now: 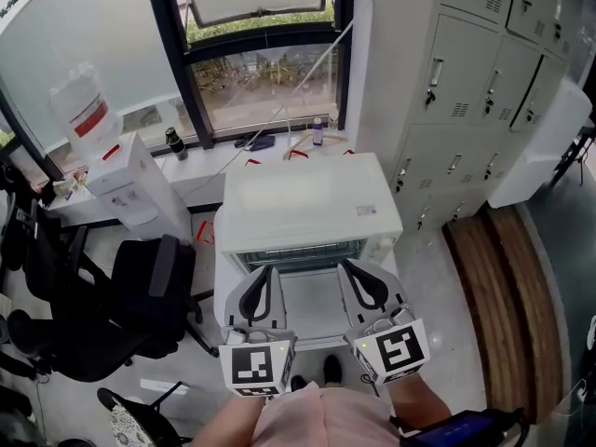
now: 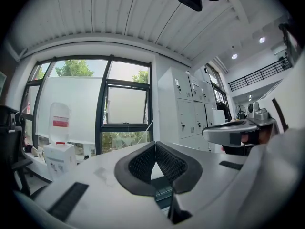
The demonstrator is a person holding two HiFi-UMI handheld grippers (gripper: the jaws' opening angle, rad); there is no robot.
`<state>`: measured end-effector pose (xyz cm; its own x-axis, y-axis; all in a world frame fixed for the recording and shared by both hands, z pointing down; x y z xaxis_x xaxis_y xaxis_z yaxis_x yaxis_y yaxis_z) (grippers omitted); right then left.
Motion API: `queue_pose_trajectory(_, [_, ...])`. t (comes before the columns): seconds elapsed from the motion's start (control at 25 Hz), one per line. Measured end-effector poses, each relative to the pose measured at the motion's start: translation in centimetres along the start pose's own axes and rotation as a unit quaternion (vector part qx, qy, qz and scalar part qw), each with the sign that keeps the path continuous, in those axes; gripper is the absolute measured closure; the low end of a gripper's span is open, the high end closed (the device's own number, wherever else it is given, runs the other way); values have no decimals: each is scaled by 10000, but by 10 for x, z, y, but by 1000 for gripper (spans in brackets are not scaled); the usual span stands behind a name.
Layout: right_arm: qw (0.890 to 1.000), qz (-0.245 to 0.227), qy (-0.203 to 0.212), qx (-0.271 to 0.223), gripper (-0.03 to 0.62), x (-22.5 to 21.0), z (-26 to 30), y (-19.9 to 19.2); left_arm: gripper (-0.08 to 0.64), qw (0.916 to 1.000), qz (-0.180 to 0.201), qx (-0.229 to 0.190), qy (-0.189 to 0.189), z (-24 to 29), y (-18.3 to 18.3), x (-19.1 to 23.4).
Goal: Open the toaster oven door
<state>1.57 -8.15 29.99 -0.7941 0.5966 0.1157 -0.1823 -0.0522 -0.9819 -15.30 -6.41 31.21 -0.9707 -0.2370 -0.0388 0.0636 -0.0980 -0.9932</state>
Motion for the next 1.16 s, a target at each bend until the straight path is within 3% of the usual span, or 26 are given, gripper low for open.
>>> queue_pose_trajectory(0.36, [10000, 3, 39, -20, 592, 4, -1, -2, 548, 9998, -216, -52, 20, -5, 3, -5])
queue_pose_trajectory(0.68, [10000, 46, 39, -38, 591, 2, -1, -5, 546, 9998, -131, 126, 13, -6, -4, -6])
queue_pose_trajectory(0.8, [10000, 36, 47, -43, 591, 1, -2, -3, 547, 10000, -28, 47, -24, -5, -5, -6])
queue_pose_trajectory(1.0, [10000, 22, 63, -20, 591, 2, -1, -5, 547, 9998, -173, 11, -20, -2, -4, -7])
queue_pose_trajectory(1.16, [9999, 21, 81, -73, 591, 1, -1, -4, 547, 10000, -15, 63, -47, -2, -7, -8])
Point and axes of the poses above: the fingertips, and each gripper's own axes: z forward along the fingers, x to its left, y out of its top, the point moved 7 cm from there along -z, backward along the fingers, and after that the axes turned 6 degrees about x, right-handed, at the moved point
